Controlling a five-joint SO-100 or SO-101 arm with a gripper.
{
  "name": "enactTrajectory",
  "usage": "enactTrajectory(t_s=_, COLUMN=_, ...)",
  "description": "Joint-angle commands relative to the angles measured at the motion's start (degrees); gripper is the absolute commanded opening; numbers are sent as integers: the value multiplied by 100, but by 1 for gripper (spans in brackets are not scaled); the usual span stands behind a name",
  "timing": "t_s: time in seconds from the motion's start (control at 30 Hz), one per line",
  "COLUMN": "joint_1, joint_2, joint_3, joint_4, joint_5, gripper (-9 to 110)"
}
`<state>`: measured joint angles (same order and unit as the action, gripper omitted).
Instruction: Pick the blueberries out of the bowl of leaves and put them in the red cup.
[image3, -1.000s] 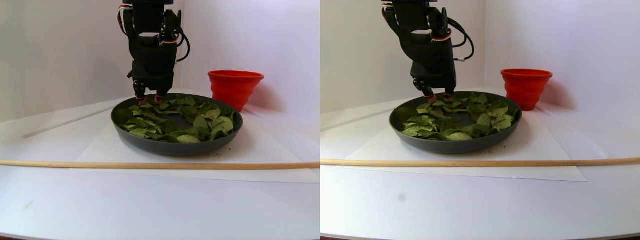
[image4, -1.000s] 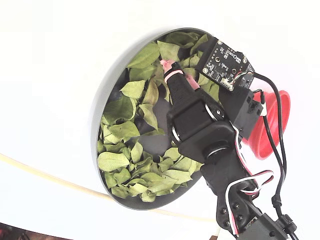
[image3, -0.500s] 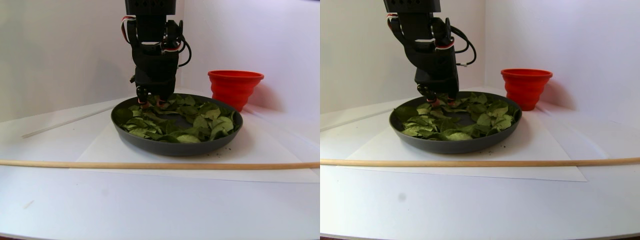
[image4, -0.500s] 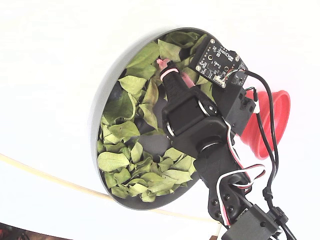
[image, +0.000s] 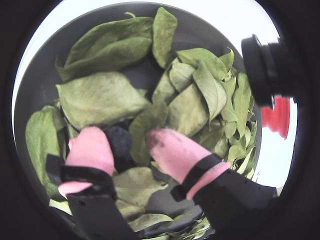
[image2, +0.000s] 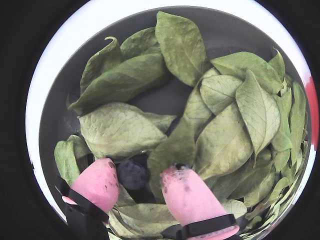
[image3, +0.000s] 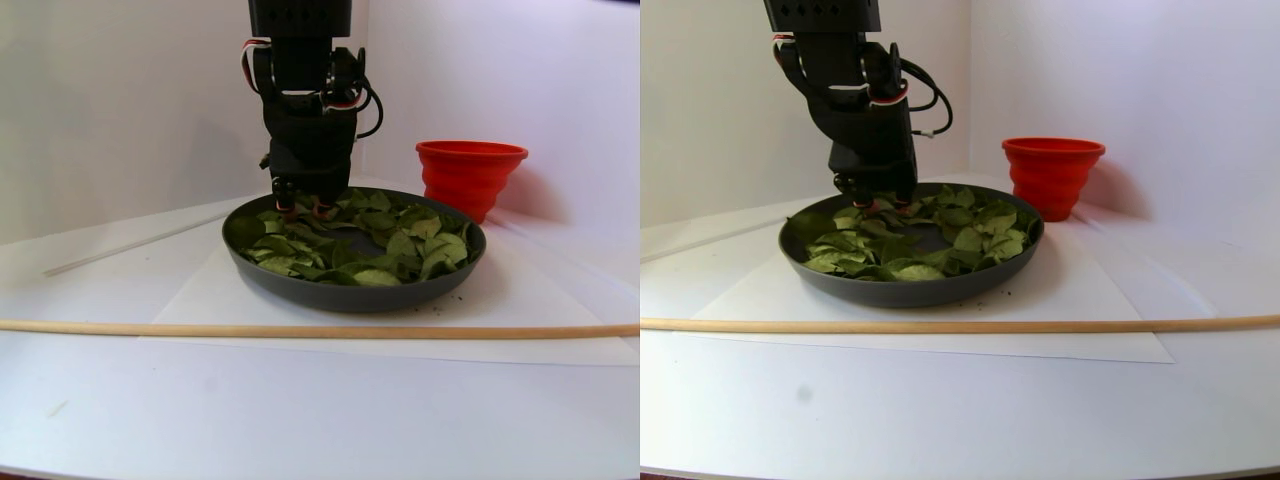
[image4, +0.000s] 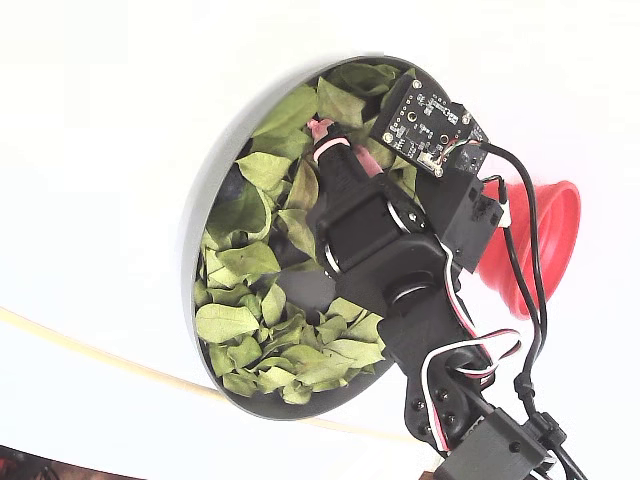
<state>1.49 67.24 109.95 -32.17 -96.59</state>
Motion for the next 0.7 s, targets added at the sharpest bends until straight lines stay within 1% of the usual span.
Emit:
enactTrajectory(t_s=0.0, joint_1=9, joint_2=88, joint_3=-114, joint_4=-114, joint_5=35, gripper=16)
enactTrajectory(t_s=0.67, joint_1=18, joint_2=-105, joint_3=-70, joint_4=-176, joint_5=-88, gripper=10)
